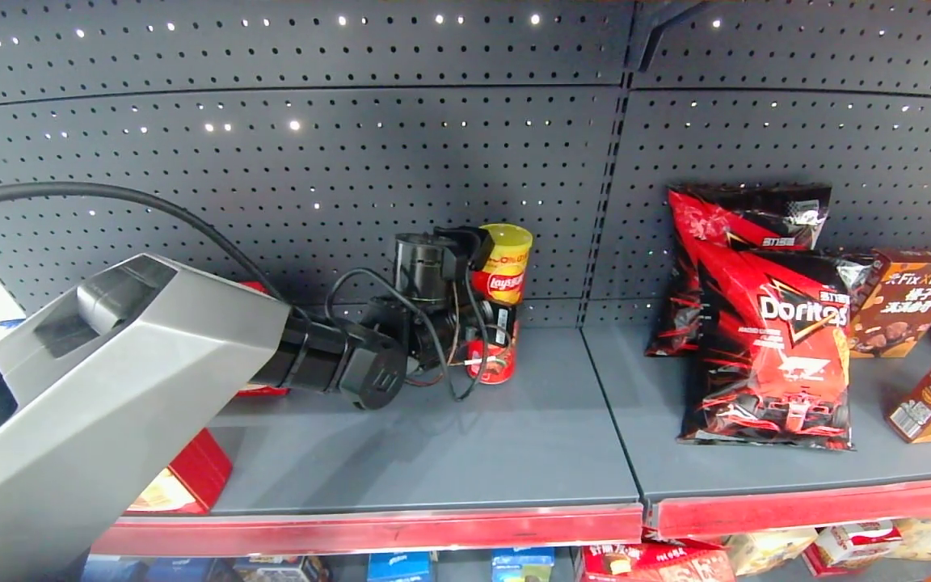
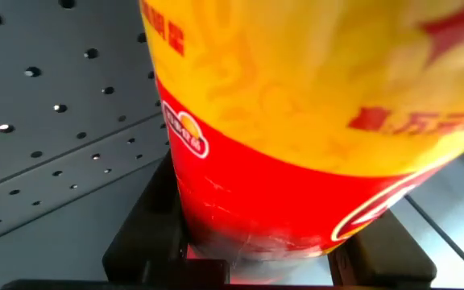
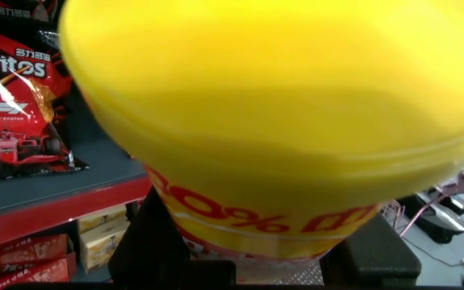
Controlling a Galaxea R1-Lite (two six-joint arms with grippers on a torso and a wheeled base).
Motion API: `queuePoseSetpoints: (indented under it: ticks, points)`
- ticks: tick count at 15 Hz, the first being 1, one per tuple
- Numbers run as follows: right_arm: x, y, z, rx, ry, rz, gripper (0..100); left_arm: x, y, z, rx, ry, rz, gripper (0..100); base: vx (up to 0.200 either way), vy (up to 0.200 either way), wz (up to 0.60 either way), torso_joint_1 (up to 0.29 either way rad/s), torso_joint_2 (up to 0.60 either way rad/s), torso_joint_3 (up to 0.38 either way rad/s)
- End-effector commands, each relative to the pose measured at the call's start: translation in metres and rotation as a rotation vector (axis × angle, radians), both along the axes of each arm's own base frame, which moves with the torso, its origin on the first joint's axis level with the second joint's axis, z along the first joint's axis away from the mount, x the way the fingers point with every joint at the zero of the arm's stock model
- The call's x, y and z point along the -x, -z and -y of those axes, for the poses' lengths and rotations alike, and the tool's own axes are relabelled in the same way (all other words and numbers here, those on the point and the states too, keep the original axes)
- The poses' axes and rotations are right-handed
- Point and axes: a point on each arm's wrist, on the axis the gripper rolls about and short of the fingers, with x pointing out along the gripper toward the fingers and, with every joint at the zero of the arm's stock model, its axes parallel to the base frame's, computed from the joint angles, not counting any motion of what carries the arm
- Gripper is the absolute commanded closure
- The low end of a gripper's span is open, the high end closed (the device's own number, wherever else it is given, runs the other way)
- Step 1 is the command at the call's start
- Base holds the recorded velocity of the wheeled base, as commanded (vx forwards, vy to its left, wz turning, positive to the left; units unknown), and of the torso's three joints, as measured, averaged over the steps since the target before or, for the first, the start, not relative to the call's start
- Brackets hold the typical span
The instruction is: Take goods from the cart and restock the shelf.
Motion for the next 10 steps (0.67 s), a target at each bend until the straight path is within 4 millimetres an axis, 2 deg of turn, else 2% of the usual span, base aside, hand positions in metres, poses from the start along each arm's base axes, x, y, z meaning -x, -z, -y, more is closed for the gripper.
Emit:
queuePoseSetpoints:
  ticks: [1,2,4,5,6,8,10]
  points:
    - [0.001,0.001,0.000,0.001,-0.001,0.002,100,0.003,-0.001,0.001,0.002,0.005,-0.002,100,0.000,0.000,0.00,0.000,0.00,0.000]
    - [0.000,0.001,0.000,0.001,-0.002,0.002,100,0.003,0.000,0.001,-0.002,0.003,-0.003,100,0.000,0.000,0.00,0.000,0.00,0.000]
    - [0.000,0.001,0.000,-0.002,-0.009,0.003,100,0.010,0.019,-0.006,0.004,-0.095,0.043,100,0.000,0.000,0.00,0.000,0.00,0.000]
    - [0.000,0.001,0.000,-0.002,-0.009,0.003,100,0.010,0.019,-0.006,0.004,-0.095,0.043,100,0.000,0.000,0.00,0.000,0.00,0.000]
    - [-0.002,0.005,0.001,-0.008,-0.014,-0.008,100,0.020,0.030,-0.012,0.026,-0.102,0.075,100,0.000,0.000,0.00,0.000,0.00,0.000]
    - [-0.003,0.006,0.002,-0.012,-0.028,-0.013,100,0.019,0.015,-0.011,0.052,-0.101,0.109,100,0.000,0.000,0.00,0.000,0.00,0.000]
    - [-0.004,0.007,0.004,-0.014,-0.046,-0.016,100,0.024,0.010,-0.007,0.059,-0.092,0.119,100,0.000,0.000,0.00,0.000,0.00,0.000]
